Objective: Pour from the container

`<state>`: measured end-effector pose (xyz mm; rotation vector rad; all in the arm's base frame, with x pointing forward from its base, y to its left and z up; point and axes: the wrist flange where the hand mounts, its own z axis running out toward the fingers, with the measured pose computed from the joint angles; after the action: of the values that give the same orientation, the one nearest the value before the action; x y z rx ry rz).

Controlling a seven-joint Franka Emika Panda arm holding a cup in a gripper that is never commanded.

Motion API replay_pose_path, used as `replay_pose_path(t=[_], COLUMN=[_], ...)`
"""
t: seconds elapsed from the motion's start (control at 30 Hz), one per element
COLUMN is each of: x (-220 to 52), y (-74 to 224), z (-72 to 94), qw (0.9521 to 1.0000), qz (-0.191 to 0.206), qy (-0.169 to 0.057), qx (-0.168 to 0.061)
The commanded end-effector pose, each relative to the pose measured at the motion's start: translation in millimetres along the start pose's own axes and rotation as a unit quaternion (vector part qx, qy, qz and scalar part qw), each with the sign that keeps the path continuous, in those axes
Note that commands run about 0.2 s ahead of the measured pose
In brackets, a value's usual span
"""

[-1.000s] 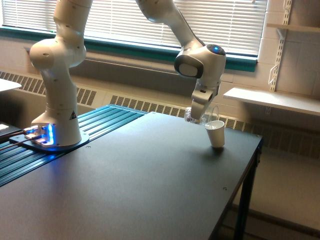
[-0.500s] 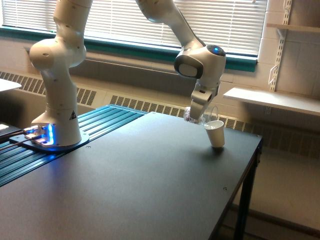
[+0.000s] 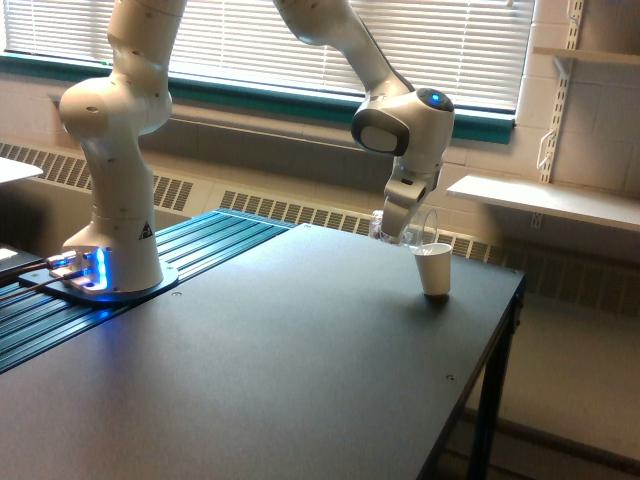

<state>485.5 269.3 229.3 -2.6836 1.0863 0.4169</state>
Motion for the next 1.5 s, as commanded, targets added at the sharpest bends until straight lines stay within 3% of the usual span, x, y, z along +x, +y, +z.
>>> replay_pose_path(t=[0.03, 0.4, 0.83, 0.9, 1.0, 1.2, 1.5], x=[0, 5, 7, 7, 8, 11, 13], y=[0, 2, 12, 17, 17, 8, 4], z=[1.3, -6.6, -0.4, 3.8, 3.3, -9.7, -12.1], qw=[0.9998, 0.9987, 0.9951, 0.9924, 0.9911, 0.9922, 0.9893], qz=[0.018, 0.044, 0.083, 0.102, 0.108, 0.106, 0.123], qy=[-0.008, -0.016, -0.046, -0.063, -0.069, -0.057, -0.064], qx=[-0.002, 0.018, 0.029, 0.028, 0.033, 0.033, 0.046])
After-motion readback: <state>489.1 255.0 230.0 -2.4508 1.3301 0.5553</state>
